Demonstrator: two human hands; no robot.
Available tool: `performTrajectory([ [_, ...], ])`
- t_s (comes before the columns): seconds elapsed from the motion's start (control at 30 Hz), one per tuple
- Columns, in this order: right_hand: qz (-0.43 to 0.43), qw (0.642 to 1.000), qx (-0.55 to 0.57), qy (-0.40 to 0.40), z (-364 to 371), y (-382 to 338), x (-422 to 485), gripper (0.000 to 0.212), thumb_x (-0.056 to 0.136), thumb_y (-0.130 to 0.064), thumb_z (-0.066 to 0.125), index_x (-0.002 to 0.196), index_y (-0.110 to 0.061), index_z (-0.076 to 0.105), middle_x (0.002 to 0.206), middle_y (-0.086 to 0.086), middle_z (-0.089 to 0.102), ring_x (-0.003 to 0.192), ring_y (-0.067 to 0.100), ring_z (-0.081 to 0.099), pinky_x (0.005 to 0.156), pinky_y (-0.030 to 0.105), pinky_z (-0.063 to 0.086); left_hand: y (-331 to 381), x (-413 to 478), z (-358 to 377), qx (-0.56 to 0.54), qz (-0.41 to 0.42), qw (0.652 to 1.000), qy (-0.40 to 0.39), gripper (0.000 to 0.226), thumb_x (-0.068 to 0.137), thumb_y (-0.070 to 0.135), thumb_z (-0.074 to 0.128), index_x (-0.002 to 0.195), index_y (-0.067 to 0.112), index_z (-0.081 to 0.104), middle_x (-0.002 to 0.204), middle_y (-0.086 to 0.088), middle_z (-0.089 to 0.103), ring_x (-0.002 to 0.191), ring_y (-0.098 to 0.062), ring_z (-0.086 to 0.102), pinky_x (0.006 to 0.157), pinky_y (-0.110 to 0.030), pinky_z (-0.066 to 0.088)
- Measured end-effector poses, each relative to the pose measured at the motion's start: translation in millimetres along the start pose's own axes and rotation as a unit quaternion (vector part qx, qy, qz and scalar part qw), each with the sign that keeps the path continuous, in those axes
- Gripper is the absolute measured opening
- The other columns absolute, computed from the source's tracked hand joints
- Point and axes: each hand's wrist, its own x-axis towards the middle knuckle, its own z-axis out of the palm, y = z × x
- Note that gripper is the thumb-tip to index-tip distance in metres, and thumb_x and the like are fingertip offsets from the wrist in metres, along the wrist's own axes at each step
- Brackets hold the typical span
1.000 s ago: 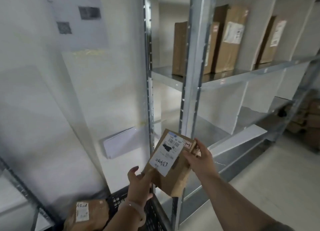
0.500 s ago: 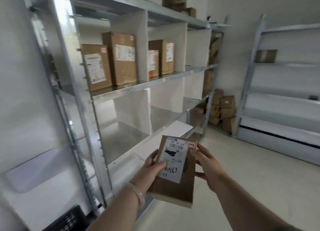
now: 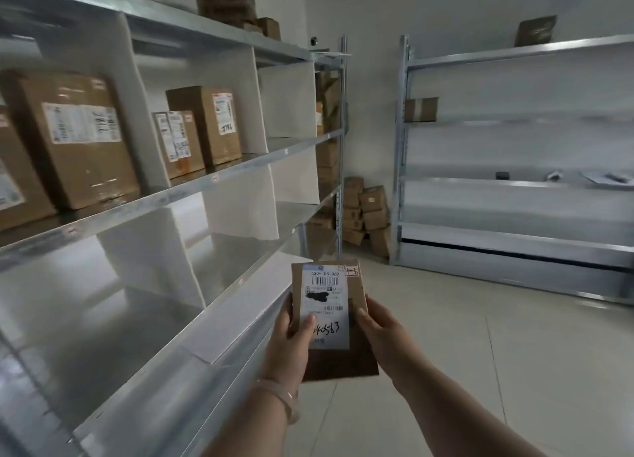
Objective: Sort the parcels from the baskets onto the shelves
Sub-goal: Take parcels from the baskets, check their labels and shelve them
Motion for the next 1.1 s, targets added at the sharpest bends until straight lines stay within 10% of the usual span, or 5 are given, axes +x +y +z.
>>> performTrajectory([
  [0.43,-0.038,0.995,0.056,0.075,-41,-58,200,0.037,0.101,-0.032,0.046,0.136,-0.036,0.052,0.115,0.002,0.070,0.103,0.021,0.067,0.078,0.040,0.057,36,224,49,-0.076,-0.009,0.991,-0.114,0.028,0.101,0.042,0.040,0.127,0.042,0.052,0.113,0.008,0.068,0.099,-0.009,0.064,0.061,-0.019,0.054],
  [0.6,-0.034,0.993,0.047,0.103,-85,-63,276,0.051,0.085,-0.067,0.050,0.130,-0.046,0.054,0.122,0.000,0.067,0.107,0.023,0.067,0.083,0.044,0.057,34,296,95,-0.110,-0.036,0.983,-0.139,0.028,0.102,0.043,0.034,0.119,0.041,0.057,0.114,0.008,0.068,0.105,-0.009,0.061,0.078,-0.029,0.052],
  [0.83,-0.039,0.995,0.044,0.084,-149,-82,411,0.050,0.085,-0.069,0.045,0.128,-0.045,0.057,0.128,-0.005,0.064,0.117,0.020,0.060,0.097,0.047,0.051,39,413,168,-0.127,-0.023,0.984,-0.119,0.025,0.103,0.037,0.036,0.104,0.037,0.061,0.085,0.016,0.074,0.080,0.001,0.067,0.061,-0.020,0.051],
  [1.1,-0.042,0.998,0.047,0.030,-185,-134,564,0.048,0.082,-0.071,0.046,0.123,-0.050,0.059,0.118,-0.002,0.069,0.107,0.024,0.066,0.095,0.050,0.051,57,548,216,-0.072,0.040,0.996,-0.030,0.024,0.102,0.042,0.036,0.119,0.049,0.052,0.114,0.017,0.063,0.103,-0.003,0.058,0.074,-0.024,0.052],
])
